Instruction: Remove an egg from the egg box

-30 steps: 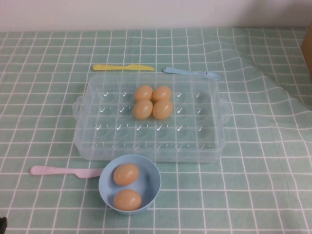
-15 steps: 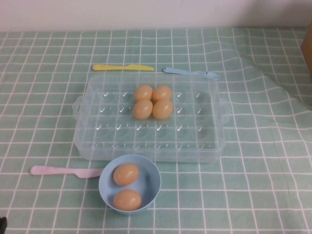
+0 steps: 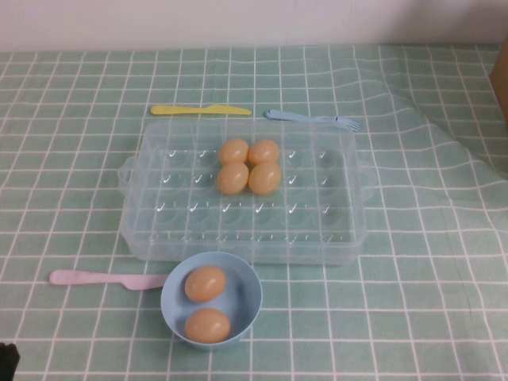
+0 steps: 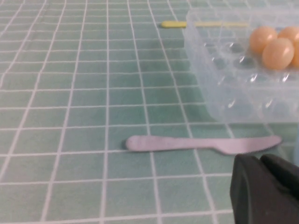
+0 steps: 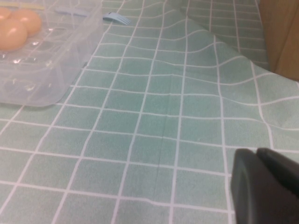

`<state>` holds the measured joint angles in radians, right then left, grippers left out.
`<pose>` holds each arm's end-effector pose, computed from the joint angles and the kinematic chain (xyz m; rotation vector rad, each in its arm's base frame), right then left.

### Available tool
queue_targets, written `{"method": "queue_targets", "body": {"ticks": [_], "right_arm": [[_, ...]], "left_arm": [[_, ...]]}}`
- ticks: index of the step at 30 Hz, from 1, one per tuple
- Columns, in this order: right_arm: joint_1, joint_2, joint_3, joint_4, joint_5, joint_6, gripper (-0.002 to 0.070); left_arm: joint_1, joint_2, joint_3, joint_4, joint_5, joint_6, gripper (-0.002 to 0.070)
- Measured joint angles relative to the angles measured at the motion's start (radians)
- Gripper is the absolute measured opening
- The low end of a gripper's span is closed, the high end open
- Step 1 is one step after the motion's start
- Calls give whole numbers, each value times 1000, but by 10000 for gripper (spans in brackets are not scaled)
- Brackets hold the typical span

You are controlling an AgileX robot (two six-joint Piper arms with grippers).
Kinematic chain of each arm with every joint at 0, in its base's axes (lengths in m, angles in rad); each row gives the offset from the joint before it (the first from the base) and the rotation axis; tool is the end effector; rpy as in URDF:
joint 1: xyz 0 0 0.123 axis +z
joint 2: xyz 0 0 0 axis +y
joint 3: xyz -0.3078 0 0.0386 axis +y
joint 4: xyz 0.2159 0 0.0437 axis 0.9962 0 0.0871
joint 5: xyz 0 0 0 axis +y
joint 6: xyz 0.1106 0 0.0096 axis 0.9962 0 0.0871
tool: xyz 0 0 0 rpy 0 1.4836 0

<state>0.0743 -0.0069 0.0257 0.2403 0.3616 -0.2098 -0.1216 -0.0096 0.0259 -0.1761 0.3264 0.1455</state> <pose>0.0141 0.0104 0.1681 -0.1132 1.8523 0.1406 0.0149 -0.0081 0.1712 0.1310 1.8191 -0.1523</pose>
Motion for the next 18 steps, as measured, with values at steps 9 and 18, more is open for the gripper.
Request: {"method": "queue_targets", "body": {"ticks": [9, 18], "right_arm": [[0, 0, 0, 0, 0, 0, -17], [0, 0, 0, 0, 0, 0, -17]], "left_arm": [[0, 0, 0, -321, -133, -186, -5], [0, 0, 0, -311, -189, -184, -5]]}}
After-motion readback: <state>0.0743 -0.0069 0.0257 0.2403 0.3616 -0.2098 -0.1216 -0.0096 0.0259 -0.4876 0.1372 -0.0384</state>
